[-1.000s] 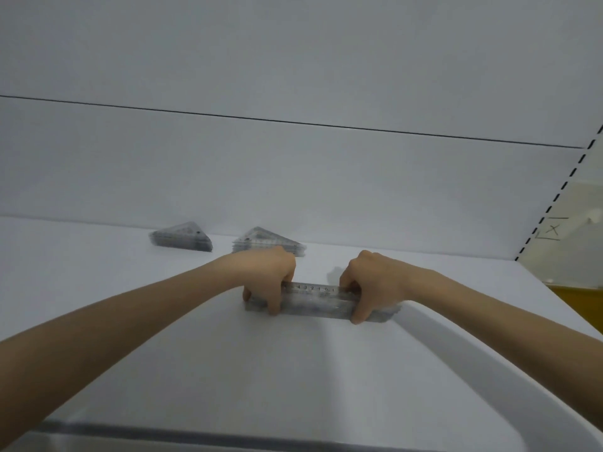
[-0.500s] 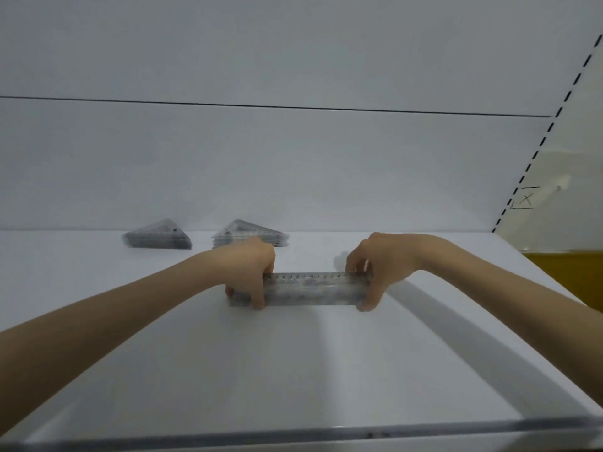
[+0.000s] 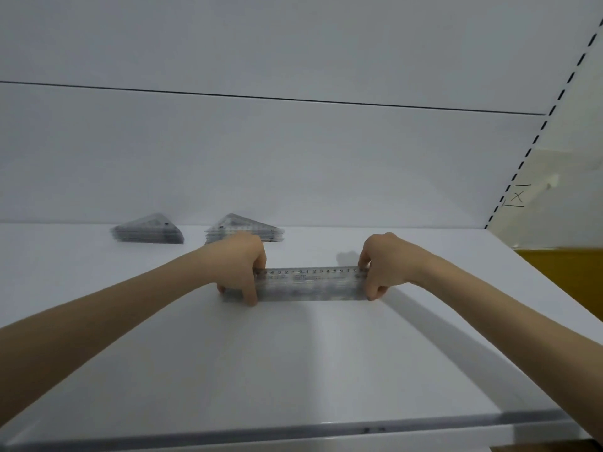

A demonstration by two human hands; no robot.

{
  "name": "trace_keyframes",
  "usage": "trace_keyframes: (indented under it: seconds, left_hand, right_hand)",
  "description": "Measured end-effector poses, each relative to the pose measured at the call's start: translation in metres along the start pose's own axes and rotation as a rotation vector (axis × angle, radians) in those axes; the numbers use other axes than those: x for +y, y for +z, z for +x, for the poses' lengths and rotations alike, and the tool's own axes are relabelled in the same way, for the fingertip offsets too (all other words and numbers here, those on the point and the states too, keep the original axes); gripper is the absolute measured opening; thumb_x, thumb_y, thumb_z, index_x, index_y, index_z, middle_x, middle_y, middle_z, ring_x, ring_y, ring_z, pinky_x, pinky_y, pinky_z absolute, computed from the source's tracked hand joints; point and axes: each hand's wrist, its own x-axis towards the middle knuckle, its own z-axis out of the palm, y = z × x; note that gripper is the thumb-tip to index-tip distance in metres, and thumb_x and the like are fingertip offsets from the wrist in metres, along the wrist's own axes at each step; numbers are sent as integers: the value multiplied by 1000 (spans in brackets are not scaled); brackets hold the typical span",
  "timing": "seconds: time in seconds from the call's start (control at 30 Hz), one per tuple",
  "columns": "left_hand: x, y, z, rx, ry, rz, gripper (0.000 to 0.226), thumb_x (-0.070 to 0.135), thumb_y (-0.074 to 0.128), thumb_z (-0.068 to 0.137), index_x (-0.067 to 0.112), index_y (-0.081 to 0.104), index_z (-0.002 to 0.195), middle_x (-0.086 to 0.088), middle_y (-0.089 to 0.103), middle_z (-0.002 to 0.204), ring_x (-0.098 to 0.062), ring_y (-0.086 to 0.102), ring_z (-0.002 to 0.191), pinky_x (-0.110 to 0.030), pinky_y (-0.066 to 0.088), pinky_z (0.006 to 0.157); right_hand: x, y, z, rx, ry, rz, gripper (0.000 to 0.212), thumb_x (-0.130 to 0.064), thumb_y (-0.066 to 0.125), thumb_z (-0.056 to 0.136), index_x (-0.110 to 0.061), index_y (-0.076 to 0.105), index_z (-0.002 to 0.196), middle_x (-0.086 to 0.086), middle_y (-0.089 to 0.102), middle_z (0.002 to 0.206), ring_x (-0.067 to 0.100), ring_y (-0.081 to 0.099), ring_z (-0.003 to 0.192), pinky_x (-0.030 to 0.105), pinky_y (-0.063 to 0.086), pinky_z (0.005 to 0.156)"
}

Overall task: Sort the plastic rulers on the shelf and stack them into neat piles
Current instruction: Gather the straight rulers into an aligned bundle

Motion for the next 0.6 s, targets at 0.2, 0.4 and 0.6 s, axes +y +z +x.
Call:
trace_keyframes:
  seconds: [0.2, 0.4, 0.6]
  left_hand:
    - [-2, 2, -2, 33, 16, -1, 30, 13, 85, 59, 13, 55, 62, 0, 49, 60, -24, 52, 52, -27, 46, 43]
    - [-6, 5, -4, 57, 18, -27, 28, 13, 83, 58, 1, 62, 72, -4, 48, 59, -21, 46, 49, -26, 43, 44]
    - [-10, 3, -11, 36, 6, -53, 25, 15, 80, 62, 14, 60, 77, 3, 52, 65, -13, 52, 47, -29, 54, 49]
  right_hand:
    - [0, 2, 0, 4, 23, 26, 55, -3, 73, 61, 6, 62, 114, 21, 68, 107, 16, 46, 66, 23, 38, 61]
    - [2, -1, -3, -13, -14, 17, 62, -6, 74, 65, -7, 59, 125, 14, 69, 109, 17, 56, 67, 24, 46, 67]
    - [4, -1, -9, -9, -198, -143, 80, -31, 82, 64, -27, 45, 136, -6, 57, 111, 13, 52, 97, 26, 48, 83]
